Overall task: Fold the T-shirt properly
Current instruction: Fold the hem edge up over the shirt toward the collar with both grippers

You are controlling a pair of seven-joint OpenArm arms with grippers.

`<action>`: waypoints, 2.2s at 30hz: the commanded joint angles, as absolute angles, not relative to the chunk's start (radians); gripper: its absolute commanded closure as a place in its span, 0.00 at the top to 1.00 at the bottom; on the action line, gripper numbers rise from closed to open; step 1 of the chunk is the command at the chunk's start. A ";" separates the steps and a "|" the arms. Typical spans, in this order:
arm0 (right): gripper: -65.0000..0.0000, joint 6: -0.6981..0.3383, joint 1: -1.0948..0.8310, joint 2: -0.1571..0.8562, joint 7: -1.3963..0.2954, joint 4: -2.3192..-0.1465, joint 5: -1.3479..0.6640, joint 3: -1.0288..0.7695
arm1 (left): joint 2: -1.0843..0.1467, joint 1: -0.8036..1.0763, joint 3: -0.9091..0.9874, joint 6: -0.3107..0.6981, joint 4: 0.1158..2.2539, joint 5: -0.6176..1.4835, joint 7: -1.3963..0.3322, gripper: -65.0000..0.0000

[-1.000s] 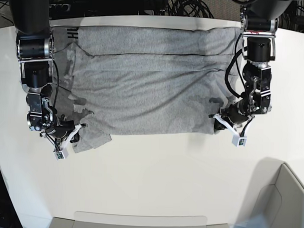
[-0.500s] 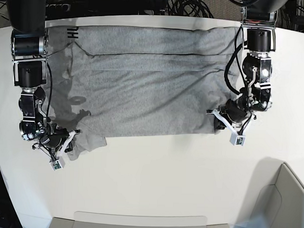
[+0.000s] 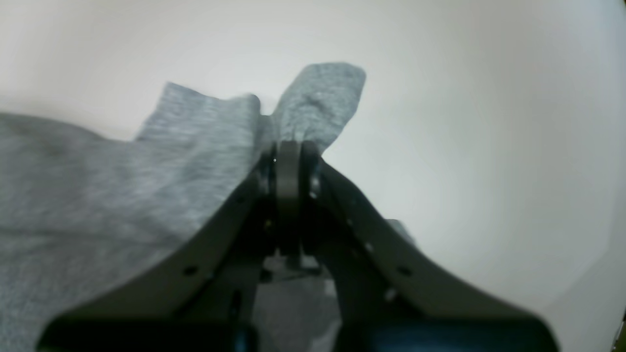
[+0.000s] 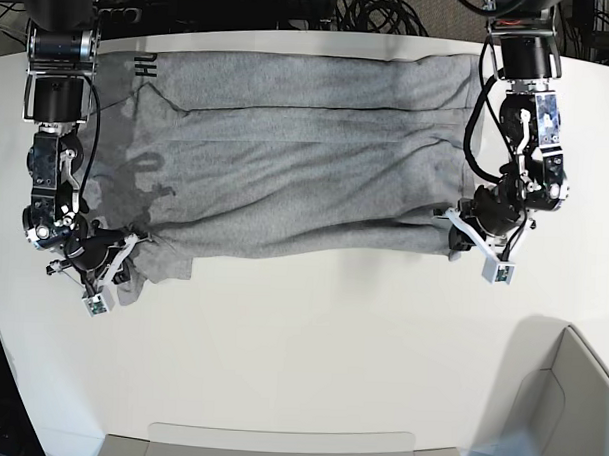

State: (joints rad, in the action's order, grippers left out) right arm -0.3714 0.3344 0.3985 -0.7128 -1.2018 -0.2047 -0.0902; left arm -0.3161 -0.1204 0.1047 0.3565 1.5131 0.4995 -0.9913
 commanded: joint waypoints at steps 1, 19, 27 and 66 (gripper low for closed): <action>0.00 -0.375 0.343 0.412 -0.710 -1.244 -0.211 -0.097 | -0.329 -0.119 0.111 0.358 1.552 0.504 -0.992 0.00; 0.00 -0.377 0.048 0.412 -0.914 -1.679 -0.213 -0.280 | -0.352 0.074 0.113 0.355 1.736 0.504 -1.070 0.00; 0.00 -0.377 -0.081 0.404 -0.920 -1.807 -0.213 -0.332 | -0.352 0.159 0.197 0.358 1.859 0.509 -1.129 0.00; 0.25 -0.378 -0.486 0.381 -0.914 -2.002 -0.415 -0.578 | -0.351 0.461 0.219 0.357 2.038 0.509 -1.112 0.28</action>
